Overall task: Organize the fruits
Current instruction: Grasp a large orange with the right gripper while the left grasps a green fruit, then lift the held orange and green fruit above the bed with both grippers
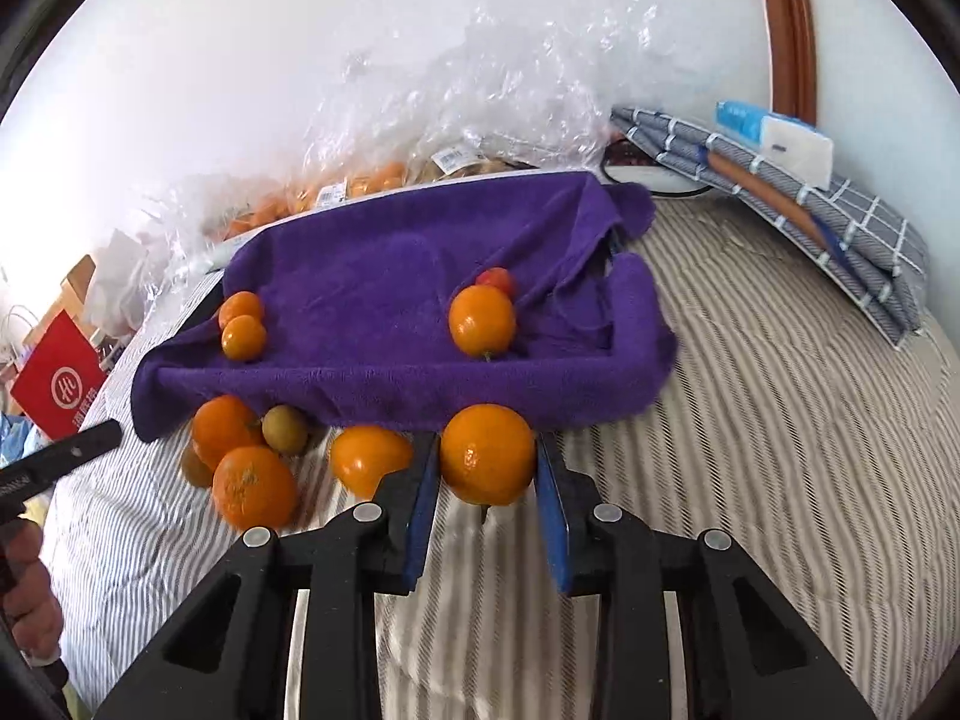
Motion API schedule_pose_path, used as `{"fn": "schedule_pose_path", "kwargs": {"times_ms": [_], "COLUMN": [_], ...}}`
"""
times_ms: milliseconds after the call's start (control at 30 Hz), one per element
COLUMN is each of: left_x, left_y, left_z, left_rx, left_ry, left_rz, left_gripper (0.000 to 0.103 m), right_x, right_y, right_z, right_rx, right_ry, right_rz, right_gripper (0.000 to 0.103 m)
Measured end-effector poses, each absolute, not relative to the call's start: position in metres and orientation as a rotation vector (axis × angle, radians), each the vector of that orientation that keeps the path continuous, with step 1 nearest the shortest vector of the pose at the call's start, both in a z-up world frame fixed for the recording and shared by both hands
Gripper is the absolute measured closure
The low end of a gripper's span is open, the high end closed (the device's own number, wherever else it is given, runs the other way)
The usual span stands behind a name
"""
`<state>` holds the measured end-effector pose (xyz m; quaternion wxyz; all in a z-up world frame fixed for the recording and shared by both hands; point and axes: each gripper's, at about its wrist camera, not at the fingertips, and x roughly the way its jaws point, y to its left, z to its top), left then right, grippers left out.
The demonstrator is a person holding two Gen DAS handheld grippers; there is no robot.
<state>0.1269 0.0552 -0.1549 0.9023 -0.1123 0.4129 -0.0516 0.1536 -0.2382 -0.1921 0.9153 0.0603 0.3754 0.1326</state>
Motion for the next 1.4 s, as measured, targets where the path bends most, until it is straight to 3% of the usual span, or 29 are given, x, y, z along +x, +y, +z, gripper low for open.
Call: {"fn": "schedule_pose_path", "kwargs": {"times_ms": [400, 500, 1400], "left_x": [0.144, 0.148, 0.133], "left_y": [0.006, 0.005, 0.048], "left_z": [-0.177, -0.178, -0.177], "left_rx": [-0.128, -0.134, -0.27], "left_ry": [0.889, 0.885, 0.813], "left_rz": [-0.172, -0.185, -0.128], "left_gripper": [0.057, 0.076, 0.076], "right_x": [0.145, 0.146, 0.14], "right_y": [-0.241, -0.233, -0.247], "right_z": [-0.202, -0.203, -0.196], "right_rx": [0.081, 0.033, 0.099], "right_ry": [0.808, 0.816, 0.758], "right_rz": [0.253, 0.239, 0.287], "right_gripper": [0.072, 0.072, 0.072]}}
